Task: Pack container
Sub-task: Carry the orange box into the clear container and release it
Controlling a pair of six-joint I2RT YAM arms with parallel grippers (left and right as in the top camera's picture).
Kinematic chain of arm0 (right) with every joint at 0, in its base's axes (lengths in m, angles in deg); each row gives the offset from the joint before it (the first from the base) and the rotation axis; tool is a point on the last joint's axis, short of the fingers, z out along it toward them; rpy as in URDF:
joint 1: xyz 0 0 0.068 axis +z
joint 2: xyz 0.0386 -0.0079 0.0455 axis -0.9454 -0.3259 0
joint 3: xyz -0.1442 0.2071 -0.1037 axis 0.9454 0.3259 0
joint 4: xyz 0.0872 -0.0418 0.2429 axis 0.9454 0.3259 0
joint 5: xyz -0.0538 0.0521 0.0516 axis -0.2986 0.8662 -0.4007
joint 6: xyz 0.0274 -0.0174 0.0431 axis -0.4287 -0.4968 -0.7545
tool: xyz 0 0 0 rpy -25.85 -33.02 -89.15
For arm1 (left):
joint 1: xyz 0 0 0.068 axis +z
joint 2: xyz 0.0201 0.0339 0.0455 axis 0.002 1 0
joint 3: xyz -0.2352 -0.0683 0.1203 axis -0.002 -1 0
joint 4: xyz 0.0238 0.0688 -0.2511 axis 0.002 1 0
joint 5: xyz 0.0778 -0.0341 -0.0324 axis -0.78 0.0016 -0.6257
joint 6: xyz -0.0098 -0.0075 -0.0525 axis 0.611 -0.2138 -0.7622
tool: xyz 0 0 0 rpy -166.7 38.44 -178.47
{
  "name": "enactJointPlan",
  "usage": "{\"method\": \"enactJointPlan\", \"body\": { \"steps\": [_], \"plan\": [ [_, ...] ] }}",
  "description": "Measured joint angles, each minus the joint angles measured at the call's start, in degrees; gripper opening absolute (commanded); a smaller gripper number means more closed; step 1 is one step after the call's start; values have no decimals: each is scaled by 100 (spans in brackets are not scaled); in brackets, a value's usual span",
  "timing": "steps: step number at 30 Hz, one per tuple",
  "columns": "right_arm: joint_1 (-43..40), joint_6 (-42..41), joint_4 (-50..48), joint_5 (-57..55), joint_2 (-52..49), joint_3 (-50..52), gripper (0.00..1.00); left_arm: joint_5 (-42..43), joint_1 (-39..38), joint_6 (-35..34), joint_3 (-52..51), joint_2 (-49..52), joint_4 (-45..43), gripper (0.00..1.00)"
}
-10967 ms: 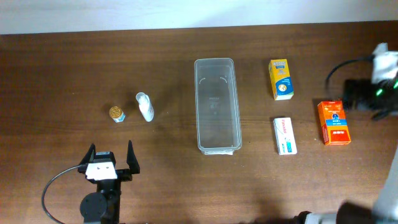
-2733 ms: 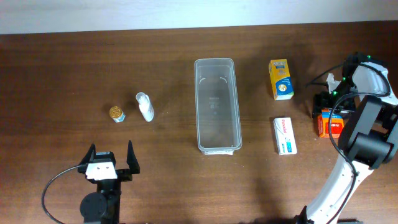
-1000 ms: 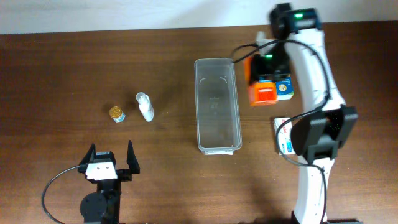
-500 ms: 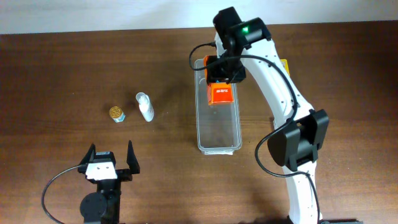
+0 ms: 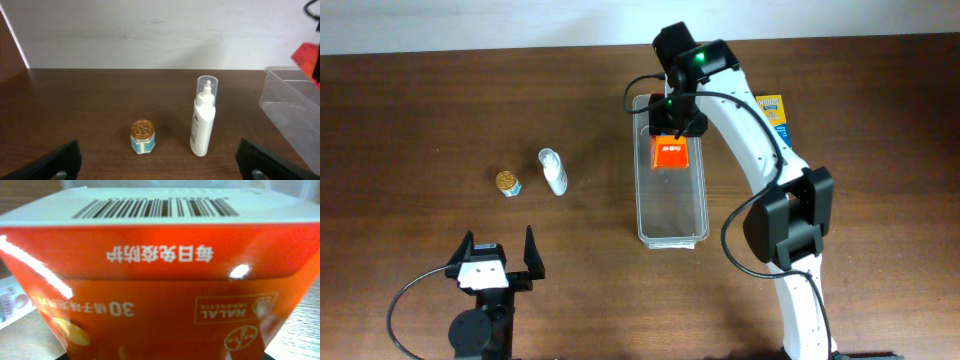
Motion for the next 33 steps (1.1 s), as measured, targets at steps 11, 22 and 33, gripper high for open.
{"method": "enactJointPlan", "body": {
  "steps": [11, 22, 33],
  "plan": [
    [153, -55, -94, -61, -332, 33, 55, 2, 0, 0, 0, 0, 0, 99],
    [153, -24, -319, -151, -584, 44, 60, 0, 0, 0, 0, 0, 0, 99],
    [153, -28, -348, -149, -807, 61, 61, 0, 0, 0, 0, 0, 0, 99]
  ]
}}
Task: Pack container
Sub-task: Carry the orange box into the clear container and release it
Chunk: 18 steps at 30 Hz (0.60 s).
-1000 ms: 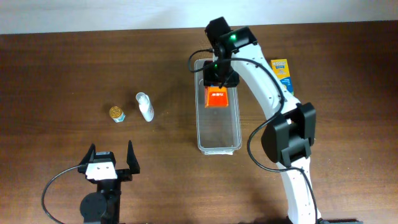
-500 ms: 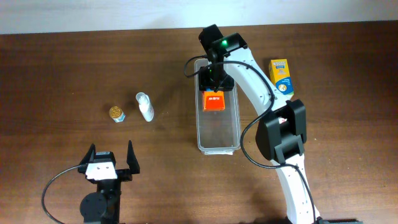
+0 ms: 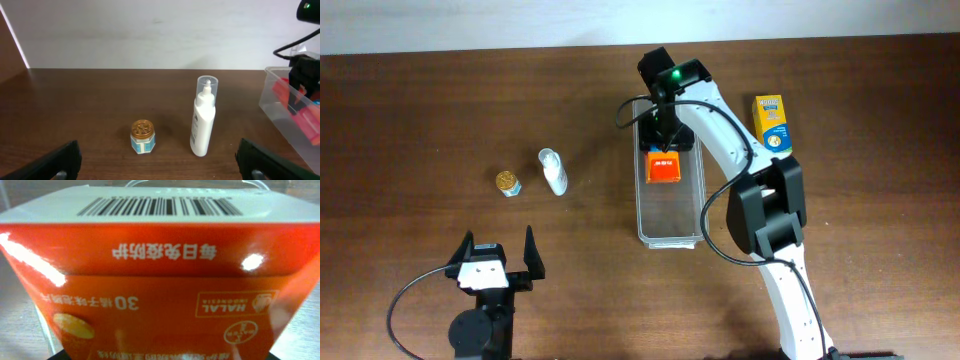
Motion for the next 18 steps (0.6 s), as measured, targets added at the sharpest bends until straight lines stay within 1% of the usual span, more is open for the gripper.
{"method": "enactJointPlan", "body": {
  "steps": [10, 11, 14, 18],
  "plan": [
    [0, 7, -103, 0, -7, 2, 61, 2, 0, 0, 0, 0, 0, 99],
    [0, 0, -103, 0, -7, 2, 61, 0, 0, 0, 0, 0, 0, 99],
    [0, 9, -103, 0, -7, 2, 68, 0, 0, 0, 0, 0, 0, 99],
    [0, 17, -103, 0, -7, 2, 69, 0, 0, 0, 0, 0, 0, 99]
  ]
}}
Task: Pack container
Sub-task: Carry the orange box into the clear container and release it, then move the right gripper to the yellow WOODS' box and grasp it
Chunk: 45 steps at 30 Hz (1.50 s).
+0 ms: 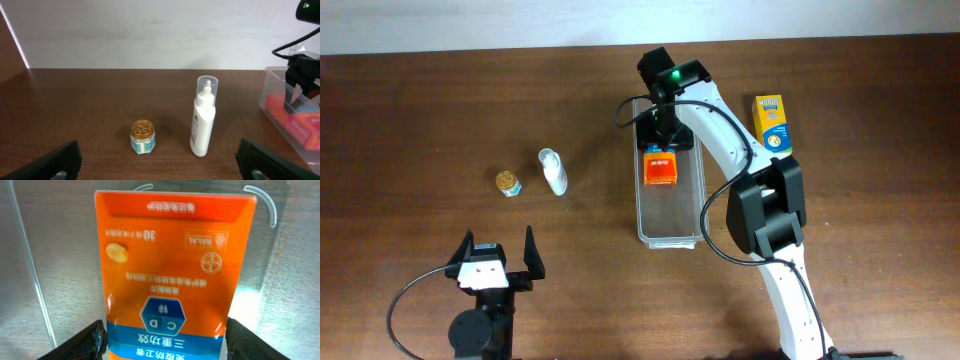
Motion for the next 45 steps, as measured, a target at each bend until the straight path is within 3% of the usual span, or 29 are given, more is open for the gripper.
{"method": "enactJointPlan", "body": {
  "steps": [16, 33, 39, 45],
  "plan": [
    [-103, 4, 400, 2, -15, -363, 71, 0, 0, 0, 0, 0, 0, 99],
    [-1290, 417, 2111, -52, -11, -3838, 76, 0, 0, 0, 0, 0, 0, 99],
    [-2192, 1045, 2518, -382, -4, -3722, 76, 0, 0, 0, 0, 0, 0, 99],
    [-2793, 1388, 2424, -518, -4, -2966, 76, 0, 0, 0, 0, 0, 0, 99]
  ]
}}
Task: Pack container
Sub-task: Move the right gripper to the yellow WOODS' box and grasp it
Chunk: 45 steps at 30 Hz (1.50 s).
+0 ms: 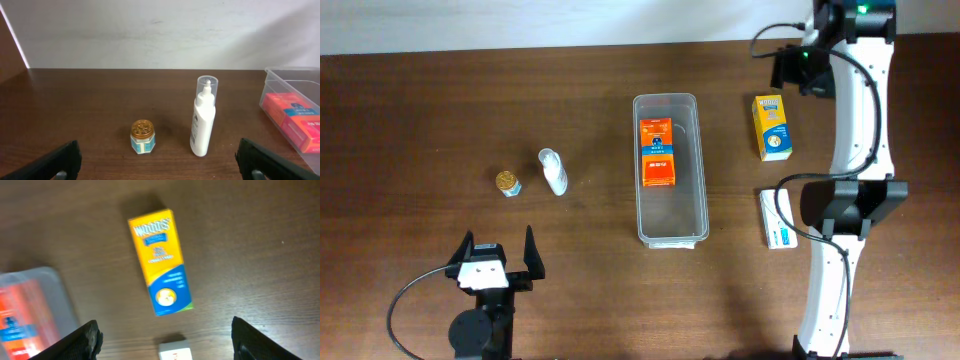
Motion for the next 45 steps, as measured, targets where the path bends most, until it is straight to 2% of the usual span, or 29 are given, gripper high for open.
{"method": "enactJointPlan", "body": {
  "steps": [10, 15, 27, 33, 36, 45],
  "plan": [
    [160, 516, -925, -55, -13, 1967, 76, 0, 0, 0, 0, 0, 0, 99],
    [278, 651, -1408, -236, -13, 2507, 76, 2, 0, 0, 0, 0, 0, 99],
    [170, 848, -2188, -350, -15, 2846, 75, 0, 0, 0, 0, 0, 0, 99],
    [129, 855, -2306, -367, -15, 2981, 75, 0, 0, 0, 0, 0, 0, 100],
    [129, 874, -2367, -365, -15, 3012, 70, 0, 0, 0, 0, 0, 0, 99],
    [129, 911, -2549, -367, -15, 3012, 70, 0, 0, 0, 0, 0, 0, 99]
  ]
}}
